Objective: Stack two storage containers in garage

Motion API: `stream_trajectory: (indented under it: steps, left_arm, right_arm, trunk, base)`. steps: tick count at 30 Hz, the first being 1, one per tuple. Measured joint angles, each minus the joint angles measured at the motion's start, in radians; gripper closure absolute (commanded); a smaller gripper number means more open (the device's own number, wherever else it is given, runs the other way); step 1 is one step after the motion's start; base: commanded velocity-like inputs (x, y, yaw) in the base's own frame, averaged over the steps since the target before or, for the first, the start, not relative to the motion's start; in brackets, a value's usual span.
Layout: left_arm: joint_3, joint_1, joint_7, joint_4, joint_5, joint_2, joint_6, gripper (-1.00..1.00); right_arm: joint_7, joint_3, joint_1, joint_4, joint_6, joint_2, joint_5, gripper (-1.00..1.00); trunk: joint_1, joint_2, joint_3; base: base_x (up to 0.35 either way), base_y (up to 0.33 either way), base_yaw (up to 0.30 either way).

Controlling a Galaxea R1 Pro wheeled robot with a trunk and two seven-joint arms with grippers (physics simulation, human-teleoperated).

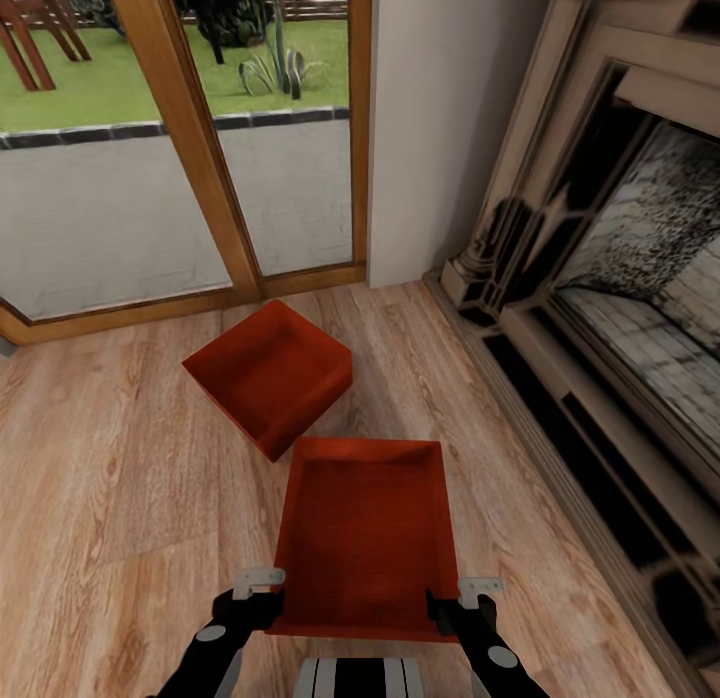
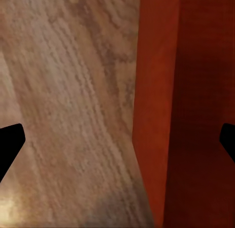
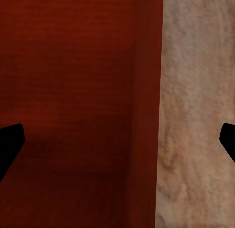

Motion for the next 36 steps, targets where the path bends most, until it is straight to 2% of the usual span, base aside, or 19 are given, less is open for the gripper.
stream_trajectory:
  steps: [9, 13, 23, 27, 36]
  left_arm:
    - [-0.002, 0.000, -0.001, 0.015, 0.000, -0.005, -0.031, -1.00]
    - [-0.003, 0.000, 0.000, 0.021, -0.001, -0.020, -0.034, -1.00]
    - [-0.003, 0.000, 0.000, 0.022, -0.001, -0.023, -0.034, -1.00]
    - [-0.003, 0.000, 0.000, 0.022, -0.001, -0.023, -0.034, -1.00]
    - [-0.003, 0.000, 0.000, 0.022, -0.001, -0.024, -0.034, -1.00]
  right_arm:
    - [0.000, 0.000, 0.000, 0.000, 0.000, 0.000, 0.000, -1.00]
    - [0.000, 0.000, 0.000, 0.000, 0.000, 0.000, 0.000, -1.00]
    - [0.000, 0.000, 0.000, 0.000, 0.000, 0.000, 0.001, -1.00]
    - [0.000, 0.000, 0.001, 0.000, 0.000, 0.000, 0.001, -1.00]
    - [0.000, 0.000, 0.001, 0.000, 0.000, 0.000, 0.001, -1.00]
  trunk:
    - [0.000, 0.000, 0.000]
    - [0.000, 0.000, 0.000]
    - [0.000, 0.000, 0.000]
    - [0.015, -0.028, -0.012]
    - [0.015, -0.028, -0.013]
  base:
    - [0.000, 0.000, 0.000]
    - [0.000, 0.000, 0.000]
    - [0.000, 0.000, 0.000]
    - [0.000, 0.000, 0.000]
    - [0.000, 0.000, 0.000]
